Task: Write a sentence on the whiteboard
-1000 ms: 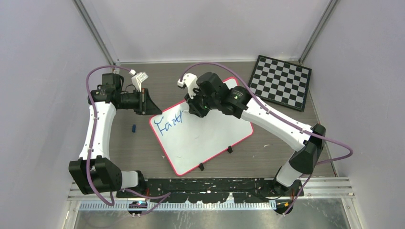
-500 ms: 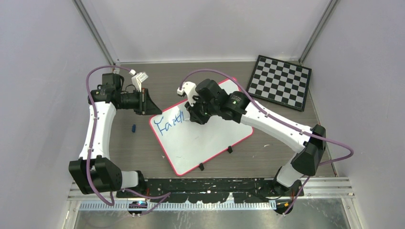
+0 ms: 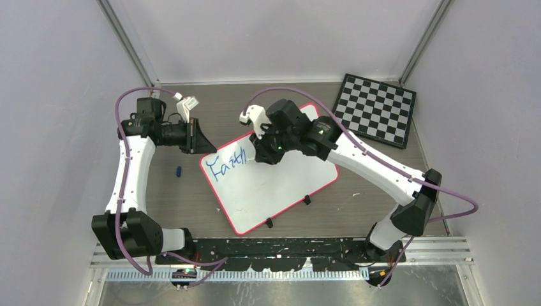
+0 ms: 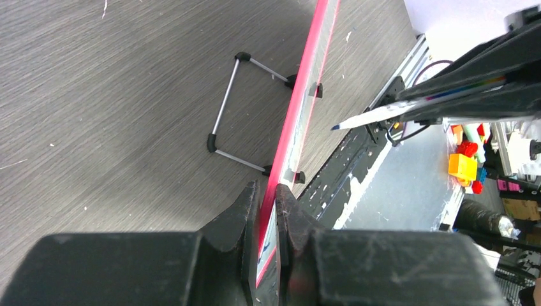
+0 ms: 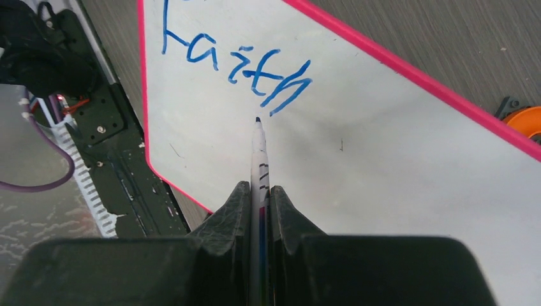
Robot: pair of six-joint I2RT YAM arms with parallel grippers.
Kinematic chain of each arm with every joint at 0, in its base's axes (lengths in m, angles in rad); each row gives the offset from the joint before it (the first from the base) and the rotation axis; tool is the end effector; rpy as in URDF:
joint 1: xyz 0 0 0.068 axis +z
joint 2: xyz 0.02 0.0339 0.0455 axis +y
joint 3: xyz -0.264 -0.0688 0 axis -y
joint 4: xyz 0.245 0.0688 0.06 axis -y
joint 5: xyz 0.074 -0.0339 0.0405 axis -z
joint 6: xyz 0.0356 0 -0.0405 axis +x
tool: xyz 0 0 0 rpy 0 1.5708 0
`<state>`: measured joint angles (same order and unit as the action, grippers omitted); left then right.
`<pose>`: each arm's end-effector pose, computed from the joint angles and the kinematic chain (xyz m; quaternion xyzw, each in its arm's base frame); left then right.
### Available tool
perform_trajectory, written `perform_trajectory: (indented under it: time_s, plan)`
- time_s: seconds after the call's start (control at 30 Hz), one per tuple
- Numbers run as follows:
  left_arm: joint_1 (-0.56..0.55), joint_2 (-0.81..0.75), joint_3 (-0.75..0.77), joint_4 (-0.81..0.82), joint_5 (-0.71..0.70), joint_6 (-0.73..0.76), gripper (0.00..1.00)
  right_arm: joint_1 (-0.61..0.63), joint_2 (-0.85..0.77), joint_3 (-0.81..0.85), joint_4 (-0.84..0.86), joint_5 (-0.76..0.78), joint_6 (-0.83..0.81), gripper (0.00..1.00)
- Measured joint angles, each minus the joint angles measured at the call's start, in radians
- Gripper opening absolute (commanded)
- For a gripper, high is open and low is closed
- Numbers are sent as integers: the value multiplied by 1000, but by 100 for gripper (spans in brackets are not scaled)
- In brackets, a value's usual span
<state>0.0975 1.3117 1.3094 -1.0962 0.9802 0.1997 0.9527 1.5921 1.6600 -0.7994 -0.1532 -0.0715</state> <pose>0.2419 -0.0060 0.3446 0.1538 0.8511 -0.4220 0.2719 0.1968 0.2861 0.3810 -0.4734 0.7785 0.2365 0.3376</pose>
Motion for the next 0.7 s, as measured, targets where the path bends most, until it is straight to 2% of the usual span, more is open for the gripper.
perform_trajectory:
  time_s: [0.4,0.7]
  plan:
    - [-23,20,42,-52,-13,80,0,-235,-76,33,-23,-177,-11,0]
    - [-27,31,50,-61,-24,97,0,-232,-75,-9,-3,-234,0,0]
